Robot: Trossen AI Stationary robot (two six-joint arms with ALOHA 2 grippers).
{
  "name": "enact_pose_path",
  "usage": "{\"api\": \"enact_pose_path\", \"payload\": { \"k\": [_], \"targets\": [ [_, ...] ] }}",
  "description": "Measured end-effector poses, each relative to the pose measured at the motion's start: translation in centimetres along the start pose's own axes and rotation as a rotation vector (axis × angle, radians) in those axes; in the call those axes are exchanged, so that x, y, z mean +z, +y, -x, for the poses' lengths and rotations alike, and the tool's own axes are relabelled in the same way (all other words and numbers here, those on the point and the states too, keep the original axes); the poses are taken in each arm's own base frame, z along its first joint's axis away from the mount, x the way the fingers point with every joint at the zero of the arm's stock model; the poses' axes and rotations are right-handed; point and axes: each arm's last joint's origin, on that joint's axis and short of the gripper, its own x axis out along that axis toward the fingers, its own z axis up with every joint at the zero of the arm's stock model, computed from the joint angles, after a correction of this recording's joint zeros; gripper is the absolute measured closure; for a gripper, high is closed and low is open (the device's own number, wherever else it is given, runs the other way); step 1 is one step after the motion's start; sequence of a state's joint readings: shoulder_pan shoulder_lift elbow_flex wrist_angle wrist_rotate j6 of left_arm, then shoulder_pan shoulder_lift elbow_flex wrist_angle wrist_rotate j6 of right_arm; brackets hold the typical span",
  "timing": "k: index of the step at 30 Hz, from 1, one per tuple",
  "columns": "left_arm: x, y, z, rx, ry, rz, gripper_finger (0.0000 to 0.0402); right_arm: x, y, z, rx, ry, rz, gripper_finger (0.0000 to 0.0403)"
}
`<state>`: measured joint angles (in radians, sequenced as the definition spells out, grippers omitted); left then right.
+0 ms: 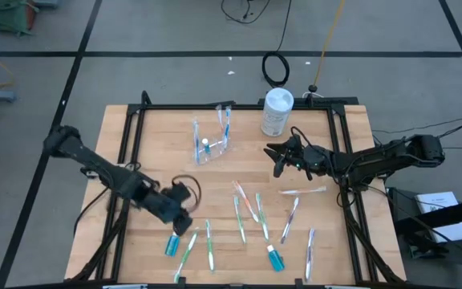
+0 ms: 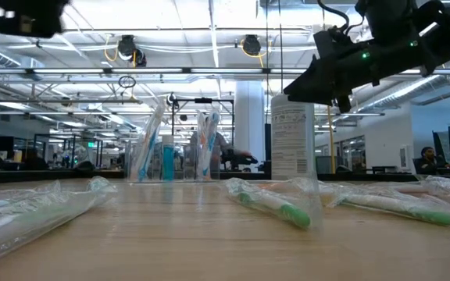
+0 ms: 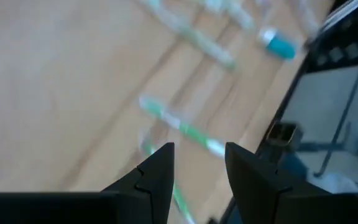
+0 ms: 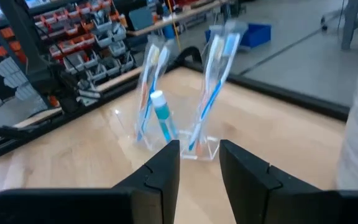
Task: Pick & Place toothbrushing station
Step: Put the blue mouthwash into the transparent organizer
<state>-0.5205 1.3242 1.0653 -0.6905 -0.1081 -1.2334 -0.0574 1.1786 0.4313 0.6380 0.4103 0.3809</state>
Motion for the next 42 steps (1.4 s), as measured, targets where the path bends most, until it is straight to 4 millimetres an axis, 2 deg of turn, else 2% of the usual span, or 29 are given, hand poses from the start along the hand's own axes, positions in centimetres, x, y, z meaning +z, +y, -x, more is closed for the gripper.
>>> {"api": "enact_pose_path", "payload": {
  "k": [8, 11, 16, 25, 42],
  "targets": [
    [-2.8, 0.5, -5.9, 0.247, 0.317, 0.183, 0.0254, -0.2, 0.3, 0.0, 0.095, 0.050, -0.055, 0.0298],
    [-3.9, 0.8, -7.8, 0.314, 0.365, 0.187, 0.0254, -0.4, 0.5, 0.1, 0.121, 0.067, -0.054, 0.0298],
    [-4.8, 1.4, -9.9, 0.413, 0.378, 0.174, 0.0254, -0.5, 1.0, 0.3, 0.142, 0.075, -0.050, 0.0298],
    [-5.2, 1.9, -10.6, 0.488, 0.311, 0.196, 0.0254, -0.8, 1.6, 0.6, 0.174, 0.085, -0.043, 0.0298],
    [-6.2, 2.4, -10.1, 0.578, 0.365, 0.249, 0.0254, -0.7, 1.6, 0.6, 0.175, 0.079, -0.046, 0.0298]
  ]
}}
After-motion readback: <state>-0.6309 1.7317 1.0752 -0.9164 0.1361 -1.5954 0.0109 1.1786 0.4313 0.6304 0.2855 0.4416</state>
